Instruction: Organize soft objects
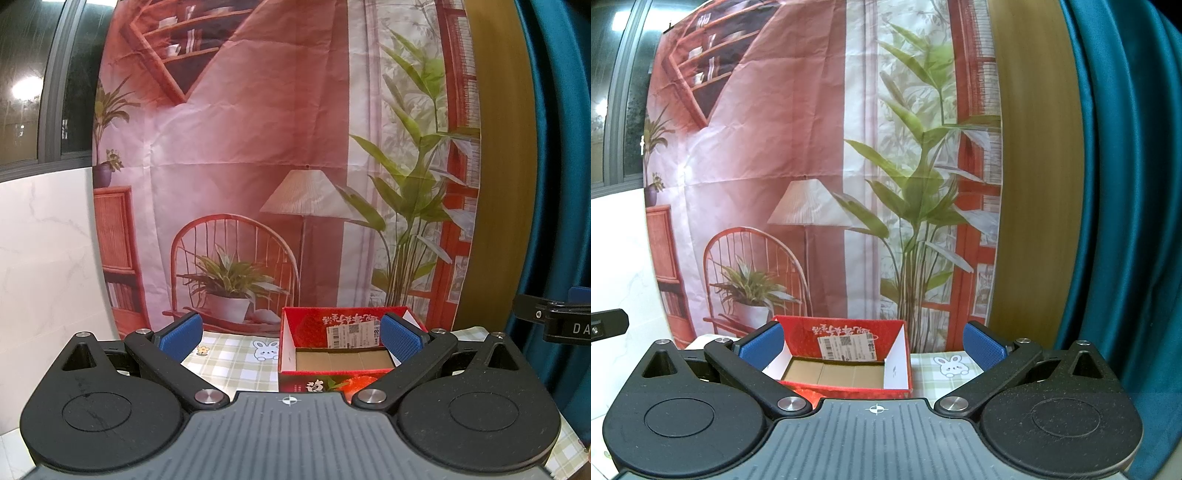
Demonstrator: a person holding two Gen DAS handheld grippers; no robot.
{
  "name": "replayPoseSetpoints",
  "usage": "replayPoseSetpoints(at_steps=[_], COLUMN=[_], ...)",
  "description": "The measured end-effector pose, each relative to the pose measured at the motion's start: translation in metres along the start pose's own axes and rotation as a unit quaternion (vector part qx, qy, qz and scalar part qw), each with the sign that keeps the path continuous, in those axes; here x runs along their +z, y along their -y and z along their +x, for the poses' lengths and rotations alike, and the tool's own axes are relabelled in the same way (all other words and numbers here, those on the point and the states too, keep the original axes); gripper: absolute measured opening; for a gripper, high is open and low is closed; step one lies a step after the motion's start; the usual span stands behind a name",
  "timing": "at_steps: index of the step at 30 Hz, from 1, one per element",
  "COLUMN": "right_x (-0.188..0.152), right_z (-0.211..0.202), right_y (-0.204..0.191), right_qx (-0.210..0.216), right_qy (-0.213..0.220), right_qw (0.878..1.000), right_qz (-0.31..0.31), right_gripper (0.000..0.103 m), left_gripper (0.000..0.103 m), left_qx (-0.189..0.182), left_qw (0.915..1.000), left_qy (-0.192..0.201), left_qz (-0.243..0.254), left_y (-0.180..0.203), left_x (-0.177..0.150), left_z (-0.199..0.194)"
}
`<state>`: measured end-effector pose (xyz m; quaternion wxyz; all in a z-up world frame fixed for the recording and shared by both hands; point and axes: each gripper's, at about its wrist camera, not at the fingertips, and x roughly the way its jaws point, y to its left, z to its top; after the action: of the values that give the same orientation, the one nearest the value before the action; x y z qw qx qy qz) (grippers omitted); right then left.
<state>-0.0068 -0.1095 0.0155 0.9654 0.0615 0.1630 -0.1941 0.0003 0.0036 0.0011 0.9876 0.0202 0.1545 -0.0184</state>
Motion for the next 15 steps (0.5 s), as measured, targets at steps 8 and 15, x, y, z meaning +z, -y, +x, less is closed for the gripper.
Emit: replayPoseSetpoints(at_steps=[8,15], right_x=[-0.0002,-0.0009], right_z=[-0.0005,-0.0005], right_y=[-0.0001,0.0010], right_qx=[0.000,0.000], right_qy=[0.000,0.000], right_qw=[1.000,1.000], right_qz=[0.000,0.000], right_gripper=[0.103,0.103], left_gripper=[0.103,0.103], left_qx=[-0.001,-0.001], left_qw=[1.0000,1.0000], left_qy=[0.000,-0.001], left_qz=[0.000,0.000], left_y=[-0.0005,0.0001], left_x=[-0.0002,-0.0009], left_z=[0.0002,-0.0004])
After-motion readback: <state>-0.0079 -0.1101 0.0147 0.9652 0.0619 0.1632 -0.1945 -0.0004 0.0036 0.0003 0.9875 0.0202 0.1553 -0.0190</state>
